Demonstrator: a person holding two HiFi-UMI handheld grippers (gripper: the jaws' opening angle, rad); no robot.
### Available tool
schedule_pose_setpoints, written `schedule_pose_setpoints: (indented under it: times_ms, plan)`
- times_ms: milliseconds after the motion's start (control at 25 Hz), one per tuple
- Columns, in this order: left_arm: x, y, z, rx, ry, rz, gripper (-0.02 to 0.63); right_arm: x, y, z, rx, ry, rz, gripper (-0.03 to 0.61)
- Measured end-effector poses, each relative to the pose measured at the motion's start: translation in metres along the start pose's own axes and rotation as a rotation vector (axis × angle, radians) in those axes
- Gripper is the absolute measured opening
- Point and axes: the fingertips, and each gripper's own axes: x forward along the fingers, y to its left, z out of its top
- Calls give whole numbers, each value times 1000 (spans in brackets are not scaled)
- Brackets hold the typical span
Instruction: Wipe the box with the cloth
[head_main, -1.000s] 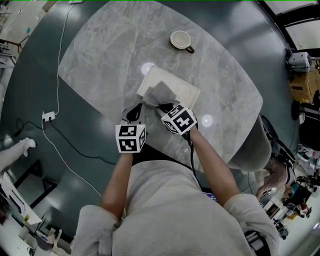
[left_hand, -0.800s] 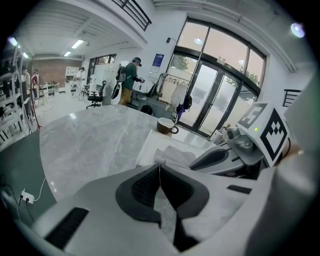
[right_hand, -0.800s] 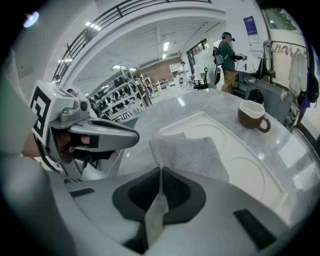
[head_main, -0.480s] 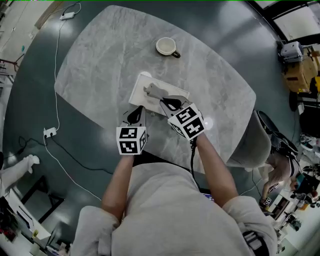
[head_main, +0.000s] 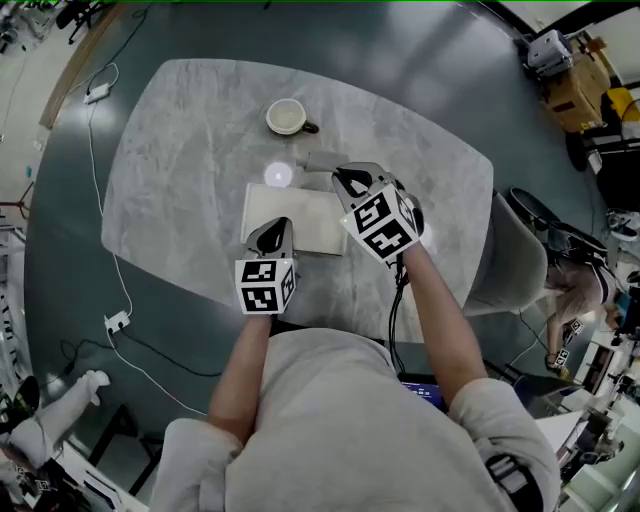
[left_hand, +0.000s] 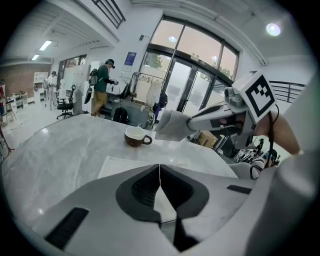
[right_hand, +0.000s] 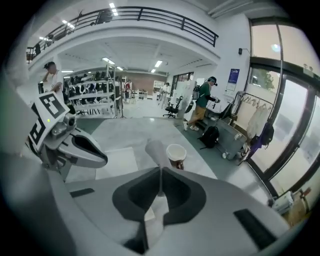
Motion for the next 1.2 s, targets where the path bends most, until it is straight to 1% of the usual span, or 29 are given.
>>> schedule_pose_setpoints:
  times_ms: [120,280,360,440,560,680,960,1200]
  plan:
    - [10,-3,4,23,21,-21,26,18,10,-26,-22,72,25,35]
    - [20,-4,3,39,44,-38,26,43,29,-69,-68,199,64,35]
    - [24,-3,-1,38,57,-43,26,52,42,-85,-49,243,109,35]
    - [25,-4,-8,36,72,-48,26,56,52,-98,1,274,143,35]
    - [29,-8,-14,36,86,-48,26,58,56,-111,60,292,153,35]
    - [33,-12,-17,40,96,-50,26,59,53,-114,81,290,149,35]
    - [30,-13,-27,34,115,-54,26,58,58,-113,110,281,183,35]
    - [26,-13,-27,21,106,-47,26,57,73,-115,158,280,260,35]
